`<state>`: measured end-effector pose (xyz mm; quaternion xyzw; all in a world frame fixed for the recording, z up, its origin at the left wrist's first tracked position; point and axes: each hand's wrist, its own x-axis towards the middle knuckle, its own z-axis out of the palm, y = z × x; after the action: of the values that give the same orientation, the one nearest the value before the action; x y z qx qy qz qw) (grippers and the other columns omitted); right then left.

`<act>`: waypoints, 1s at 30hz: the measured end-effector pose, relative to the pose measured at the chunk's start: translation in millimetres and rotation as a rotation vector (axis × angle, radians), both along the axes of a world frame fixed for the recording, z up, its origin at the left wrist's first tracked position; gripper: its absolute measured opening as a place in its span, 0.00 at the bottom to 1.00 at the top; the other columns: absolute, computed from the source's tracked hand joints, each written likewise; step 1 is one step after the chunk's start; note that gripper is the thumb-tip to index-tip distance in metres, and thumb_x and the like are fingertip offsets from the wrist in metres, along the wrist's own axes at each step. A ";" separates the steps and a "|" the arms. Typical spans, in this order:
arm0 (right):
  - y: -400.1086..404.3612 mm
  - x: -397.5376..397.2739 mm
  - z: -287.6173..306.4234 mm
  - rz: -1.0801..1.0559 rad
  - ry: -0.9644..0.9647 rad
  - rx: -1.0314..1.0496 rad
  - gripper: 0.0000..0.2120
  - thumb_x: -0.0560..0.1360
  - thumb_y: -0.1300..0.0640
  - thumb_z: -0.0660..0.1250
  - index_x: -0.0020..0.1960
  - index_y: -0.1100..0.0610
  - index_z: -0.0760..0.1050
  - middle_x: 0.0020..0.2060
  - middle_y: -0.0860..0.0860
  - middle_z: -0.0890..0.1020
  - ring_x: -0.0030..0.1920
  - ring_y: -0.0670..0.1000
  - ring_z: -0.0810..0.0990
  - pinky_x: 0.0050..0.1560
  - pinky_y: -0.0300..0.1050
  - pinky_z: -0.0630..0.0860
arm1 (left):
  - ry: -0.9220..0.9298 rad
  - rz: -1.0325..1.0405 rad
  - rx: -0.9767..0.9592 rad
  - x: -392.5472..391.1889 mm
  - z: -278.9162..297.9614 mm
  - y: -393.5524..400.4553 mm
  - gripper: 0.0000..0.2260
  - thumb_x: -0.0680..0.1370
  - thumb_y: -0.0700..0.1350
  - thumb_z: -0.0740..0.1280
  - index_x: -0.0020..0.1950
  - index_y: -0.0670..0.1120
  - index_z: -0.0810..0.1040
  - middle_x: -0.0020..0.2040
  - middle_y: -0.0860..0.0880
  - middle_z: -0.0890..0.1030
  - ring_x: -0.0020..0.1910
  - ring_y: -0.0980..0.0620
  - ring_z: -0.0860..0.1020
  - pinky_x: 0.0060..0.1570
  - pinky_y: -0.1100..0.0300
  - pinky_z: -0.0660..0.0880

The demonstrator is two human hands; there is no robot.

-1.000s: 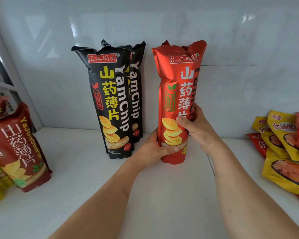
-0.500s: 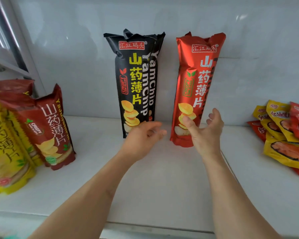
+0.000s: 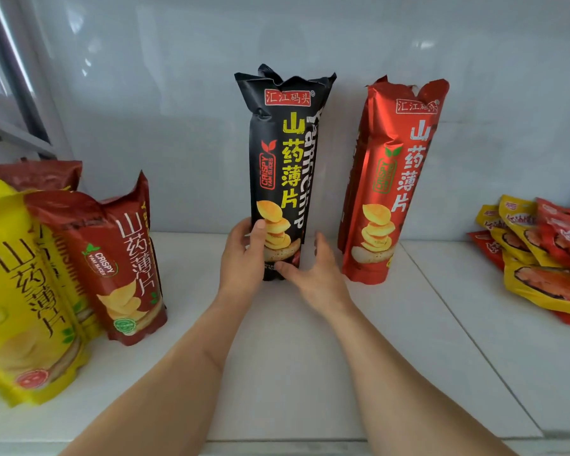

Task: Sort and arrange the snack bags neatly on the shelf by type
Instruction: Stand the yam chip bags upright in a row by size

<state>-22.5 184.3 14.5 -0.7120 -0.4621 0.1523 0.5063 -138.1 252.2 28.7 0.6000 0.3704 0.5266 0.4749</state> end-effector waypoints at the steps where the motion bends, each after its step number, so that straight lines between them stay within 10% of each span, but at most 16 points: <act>1: 3.0 0.2 -0.4 0.012 0.022 0.006 0.46 0.70 0.49 0.77 0.78 0.53 0.54 0.72 0.49 0.66 0.72 0.47 0.65 0.61 0.36 0.60 | -0.013 -0.012 -0.005 0.6 -1.1 1.1 0.07 0.83 0.54 0.61 0.59 0.55 0.74 0.52 0.63 0.79 0.50 0.69 0.76 0.45 0.74 0.70; 6: 18.6 -5.5 -11.7 -0.018 0.044 0.046 0.41 0.61 0.42 0.80 0.70 0.42 0.64 0.61 0.41 0.75 0.63 0.45 0.74 0.59 0.44 0.76 | -0.010 -0.041 0.002 2.1 -10.0 5.0 0.07 0.83 0.54 0.61 0.58 0.56 0.76 0.54 0.59 0.80 0.55 0.64 0.77 0.48 0.69 0.72; 12: 11.4 -2.3 -15.3 -0.111 0.004 0.080 0.41 0.64 0.38 0.77 0.71 0.43 0.62 0.60 0.46 0.71 0.53 0.38 0.64 0.53 0.41 0.69 | 0.014 -0.062 0.027 3.7 -10.3 3.4 0.07 0.82 0.55 0.63 0.57 0.55 0.77 0.54 0.59 0.82 0.55 0.63 0.79 0.49 0.67 0.73; 21: 13.3 6.8 -12.0 -0.074 0.023 0.088 0.42 0.67 0.40 0.76 0.75 0.41 0.58 0.58 0.42 0.66 0.57 0.38 0.62 0.56 0.40 0.67 | 0.106 -0.155 0.017 17.9 7.7 33.4 0.38 0.72 0.66 0.65 0.79 0.56 0.61 0.78 0.52 0.64 0.75 0.56 0.63 0.73 0.54 0.63; 27: 21.6 10.3 -18.1 -0.064 0.031 0.053 0.46 0.67 0.44 0.77 0.77 0.43 0.55 0.61 0.45 0.67 0.62 0.46 0.70 0.60 0.45 0.73 | -0.039 -0.405 -0.042 27.3 7.5 57.2 0.40 0.67 0.68 0.70 0.73 0.50 0.68 0.64 0.53 0.81 0.62 0.56 0.80 0.58 0.61 0.78; 30: 22.7 11.9 -19.8 -0.053 0.037 0.050 0.46 0.68 0.44 0.77 0.77 0.43 0.54 0.63 0.47 0.68 0.61 0.46 0.71 0.59 0.42 0.72 | -0.081 -0.407 -0.030 32.2 7.3 67.0 0.50 0.63 0.75 0.71 0.77 0.49 0.64 0.67 0.49 0.79 0.65 0.52 0.78 0.66 0.51 0.75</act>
<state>-10.6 207.0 -5.3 -0.7080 -0.4373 0.1404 0.5365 -105.9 319.1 36.0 0.6338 0.2300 0.4379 0.5946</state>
